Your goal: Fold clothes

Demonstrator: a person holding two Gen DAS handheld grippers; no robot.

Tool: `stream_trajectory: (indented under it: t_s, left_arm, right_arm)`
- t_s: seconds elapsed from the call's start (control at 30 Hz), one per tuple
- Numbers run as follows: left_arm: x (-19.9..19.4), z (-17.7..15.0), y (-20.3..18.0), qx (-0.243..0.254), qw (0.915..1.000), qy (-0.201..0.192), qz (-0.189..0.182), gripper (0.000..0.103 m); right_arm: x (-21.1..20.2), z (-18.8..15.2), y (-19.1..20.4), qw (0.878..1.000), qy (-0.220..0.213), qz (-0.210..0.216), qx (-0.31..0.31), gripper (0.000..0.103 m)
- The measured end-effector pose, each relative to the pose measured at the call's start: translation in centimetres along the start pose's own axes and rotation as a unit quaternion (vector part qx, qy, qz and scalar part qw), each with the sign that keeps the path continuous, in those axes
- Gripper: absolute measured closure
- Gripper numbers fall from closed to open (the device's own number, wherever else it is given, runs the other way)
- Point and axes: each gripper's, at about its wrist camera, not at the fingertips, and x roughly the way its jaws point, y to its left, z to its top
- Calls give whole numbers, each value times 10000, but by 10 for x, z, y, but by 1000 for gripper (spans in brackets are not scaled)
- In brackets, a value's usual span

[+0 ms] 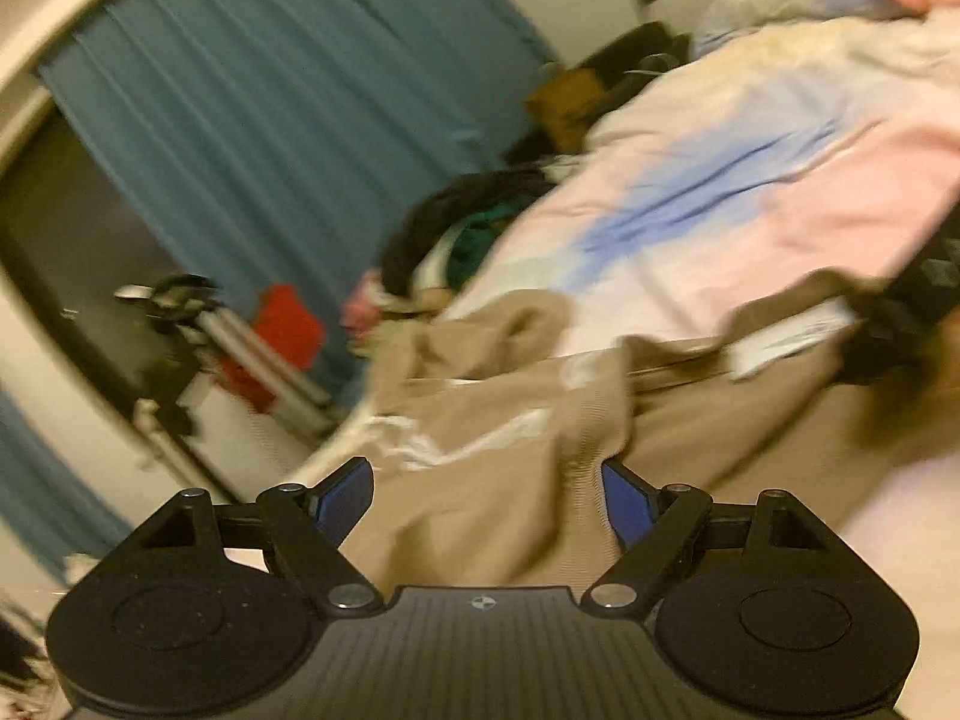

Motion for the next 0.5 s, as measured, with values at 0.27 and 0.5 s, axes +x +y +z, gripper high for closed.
stream_trajectory:
  t_s: [0.27, 0.5]
  left_arm:
    - [-26, 0, 58, -1361, 9865, -150, 900, 15]
    - [-50, 0, 110, -2537, 9526, -277, 1658, 9]
  right_arm:
    - [13, -10, 28, 9961, 193, -14, -855, 13]
    - [-13, 0, 7, 9977, -654, -34, -197, 13]
